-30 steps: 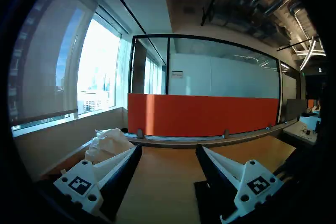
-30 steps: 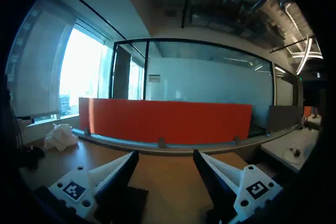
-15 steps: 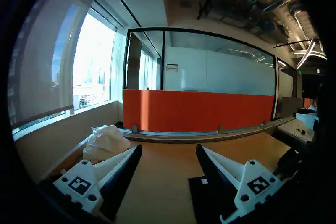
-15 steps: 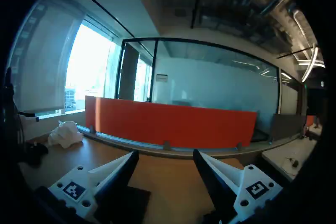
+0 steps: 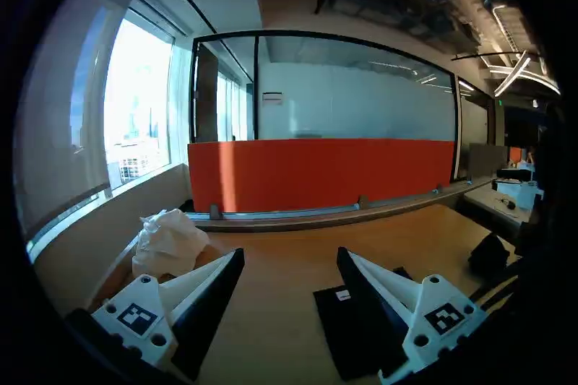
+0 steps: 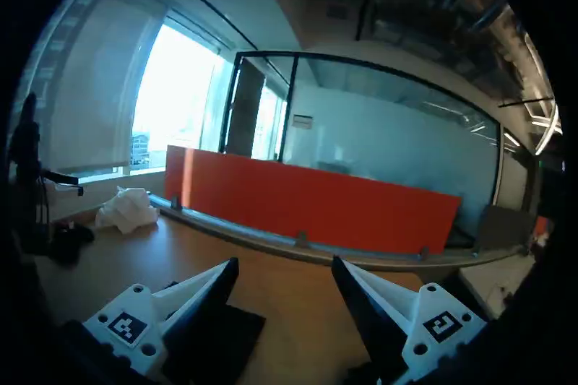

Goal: Fold towel

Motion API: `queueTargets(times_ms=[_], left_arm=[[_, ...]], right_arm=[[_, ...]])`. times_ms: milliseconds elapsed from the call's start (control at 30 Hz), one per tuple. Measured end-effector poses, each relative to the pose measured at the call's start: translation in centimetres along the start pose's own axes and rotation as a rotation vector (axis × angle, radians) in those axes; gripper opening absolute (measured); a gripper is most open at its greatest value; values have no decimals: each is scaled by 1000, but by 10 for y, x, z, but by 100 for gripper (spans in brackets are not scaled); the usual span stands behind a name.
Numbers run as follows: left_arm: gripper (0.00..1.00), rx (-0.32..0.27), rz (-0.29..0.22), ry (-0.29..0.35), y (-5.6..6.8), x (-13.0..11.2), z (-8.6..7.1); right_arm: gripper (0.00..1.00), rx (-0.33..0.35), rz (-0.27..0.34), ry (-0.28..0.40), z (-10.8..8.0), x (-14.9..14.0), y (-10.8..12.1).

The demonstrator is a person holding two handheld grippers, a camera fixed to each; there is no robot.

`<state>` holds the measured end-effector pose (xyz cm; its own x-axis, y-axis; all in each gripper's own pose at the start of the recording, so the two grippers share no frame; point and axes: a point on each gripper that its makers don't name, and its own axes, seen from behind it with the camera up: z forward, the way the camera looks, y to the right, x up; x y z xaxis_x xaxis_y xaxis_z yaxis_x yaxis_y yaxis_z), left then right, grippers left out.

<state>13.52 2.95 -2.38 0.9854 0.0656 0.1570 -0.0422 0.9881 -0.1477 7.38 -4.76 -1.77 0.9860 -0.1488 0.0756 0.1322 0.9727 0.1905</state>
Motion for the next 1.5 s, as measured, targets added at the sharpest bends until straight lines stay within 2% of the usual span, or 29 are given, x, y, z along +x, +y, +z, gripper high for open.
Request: queueTargets(times_ms=[167,400,767,1100,1500], left_arm=[[95,-59,32,-46,12,-8,2],[95,-127,101,-124,26,-30,4],[95,-177,164,-192,37,-64,9],[95,-230,199,-290,56,-125,10],[95,-288,240,-406,75,-199,12]], right_arm=[[100,73,-39,-65,-2,-14,-11],[100,169,-82,-190,-8,-43,-26],[100,229,-117,-274,-13,-75,-39],[100,269,-143,-350,-20,-127,-54],[100,306,-130,-430,-23,-196,-74]])
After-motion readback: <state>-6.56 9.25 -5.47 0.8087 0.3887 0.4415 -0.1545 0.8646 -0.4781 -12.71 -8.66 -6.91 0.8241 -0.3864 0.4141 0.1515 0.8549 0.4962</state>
